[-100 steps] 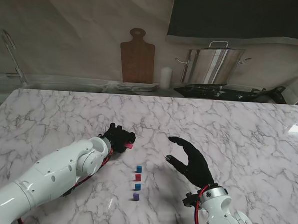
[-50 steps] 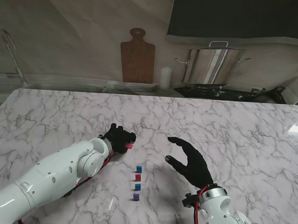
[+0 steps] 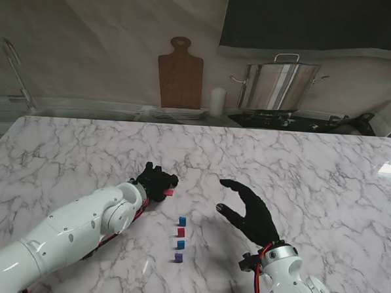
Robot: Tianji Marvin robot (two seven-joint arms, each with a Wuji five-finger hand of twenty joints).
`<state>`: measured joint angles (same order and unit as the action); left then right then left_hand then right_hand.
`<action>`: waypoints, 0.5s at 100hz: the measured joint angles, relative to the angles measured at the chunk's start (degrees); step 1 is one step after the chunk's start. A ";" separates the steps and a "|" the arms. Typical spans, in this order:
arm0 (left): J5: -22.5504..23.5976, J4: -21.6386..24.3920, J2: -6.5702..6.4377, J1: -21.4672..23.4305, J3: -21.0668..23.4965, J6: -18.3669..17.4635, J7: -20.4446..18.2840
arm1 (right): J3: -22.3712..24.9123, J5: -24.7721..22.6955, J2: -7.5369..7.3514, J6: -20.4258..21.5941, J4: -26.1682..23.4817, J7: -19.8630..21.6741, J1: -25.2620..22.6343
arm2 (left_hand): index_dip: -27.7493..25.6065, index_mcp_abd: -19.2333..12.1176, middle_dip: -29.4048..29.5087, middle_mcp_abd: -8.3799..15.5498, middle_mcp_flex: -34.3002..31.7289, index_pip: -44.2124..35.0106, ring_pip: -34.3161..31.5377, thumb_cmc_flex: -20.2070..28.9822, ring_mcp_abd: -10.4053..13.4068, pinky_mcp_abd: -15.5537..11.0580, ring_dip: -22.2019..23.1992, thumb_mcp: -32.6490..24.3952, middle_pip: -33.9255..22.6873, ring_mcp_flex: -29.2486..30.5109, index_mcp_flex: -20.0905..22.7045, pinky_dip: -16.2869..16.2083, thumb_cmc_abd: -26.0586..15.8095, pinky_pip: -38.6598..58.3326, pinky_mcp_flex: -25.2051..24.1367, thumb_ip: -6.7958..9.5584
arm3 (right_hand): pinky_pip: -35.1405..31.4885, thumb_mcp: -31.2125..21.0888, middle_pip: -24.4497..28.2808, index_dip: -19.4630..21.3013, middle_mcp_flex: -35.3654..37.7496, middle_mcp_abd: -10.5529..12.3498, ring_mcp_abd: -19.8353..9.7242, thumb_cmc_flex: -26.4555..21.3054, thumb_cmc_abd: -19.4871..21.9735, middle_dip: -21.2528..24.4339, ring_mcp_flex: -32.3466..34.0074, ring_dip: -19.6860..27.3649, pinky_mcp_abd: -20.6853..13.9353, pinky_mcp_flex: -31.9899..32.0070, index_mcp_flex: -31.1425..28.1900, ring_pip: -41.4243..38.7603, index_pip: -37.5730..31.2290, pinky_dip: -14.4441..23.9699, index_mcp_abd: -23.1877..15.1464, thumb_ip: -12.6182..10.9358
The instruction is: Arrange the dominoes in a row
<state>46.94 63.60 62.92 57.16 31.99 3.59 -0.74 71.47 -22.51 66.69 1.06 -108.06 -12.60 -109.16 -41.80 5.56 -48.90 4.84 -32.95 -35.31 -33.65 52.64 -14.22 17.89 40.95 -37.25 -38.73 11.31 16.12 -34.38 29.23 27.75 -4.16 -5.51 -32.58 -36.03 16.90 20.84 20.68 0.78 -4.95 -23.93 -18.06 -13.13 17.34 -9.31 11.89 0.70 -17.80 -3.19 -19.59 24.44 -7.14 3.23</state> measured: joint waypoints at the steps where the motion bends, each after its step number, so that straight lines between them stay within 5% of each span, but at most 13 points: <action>1: 0.01 0.00 0.00 0.00 0.00 0.00 0.01 | 0.00 0.00 0.00 0.00 0.00 0.00 0.00 | 0.00 0.03 -0.12 0.00 -0.23 0.00 -0.02 0.20 0.00 0.00 0.00 0.09 0.00 0.00 0.00 0.00 0.00 0.04 0.00 -0.01 | 0.00 0.00 0.00 0.00 0.00 0.00 0.00 0.00 0.00 0.00 0.00 0.00 0.00 0.00 0.00 0.00 0.00 0.00 0.00 0.00; 31: 0.30 0.27 0.00 -0.03 -0.25 0.26 -0.23 | 0.00 0.06 0.02 0.02 0.02 -0.03 0.02 | -0.52 3.77 -8.18 -1.36 -3.48 -0.60 -5.79 2.83 0.09 0.00 4.41 0.46 -3.61 0.00 0.08 0.00 0.60 0.67 0.00 -0.52 | 0.00 0.00 0.01 0.00 0.00 0.00 0.00 0.00 0.00 0.00 0.00 0.00 0.32 0.00 0.00 0.00 0.00 0.00 0.00 0.00; 50: 0.29 0.89 -0.07 -0.07 -0.30 0.88 -0.90 | 0.01 0.09 0.02 0.04 0.06 -0.07 0.06 | -2.11 3.89 -11.40 -2.93 -4.17 -3.19 -10.14 2.89 -0.14 0.08 8.51 1.78 -9.71 0.85 3.79 0.00 2.09 2.54 -0.01 -1.17 | 0.00 0.00 0.01 0.00 0.00 0.00 0.00 0.00 0.00 0.00 0.00 0.00 0.34 0.00 0.00 0.00 0.00 0.00 0.00 0.00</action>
<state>47.23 64.49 62.85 57.09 31.68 4.47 -1.64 71.47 -22.42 66.71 1.10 -108.00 -12.67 -109.11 -43.91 9.45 -60.30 1.91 -37.12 -38.50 -43.79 55.53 -14.35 17.97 49.47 -35.47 -48.44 12.16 19.91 -34.38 31.32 30.29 -4.17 -6.68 -32.58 -36.03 16.91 20.84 20.68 0.78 -4.95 -23.93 -18.06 -13.13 17.34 -9.31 12.22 0.69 -17.80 -3.19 -19.59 24.44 -7.14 3.23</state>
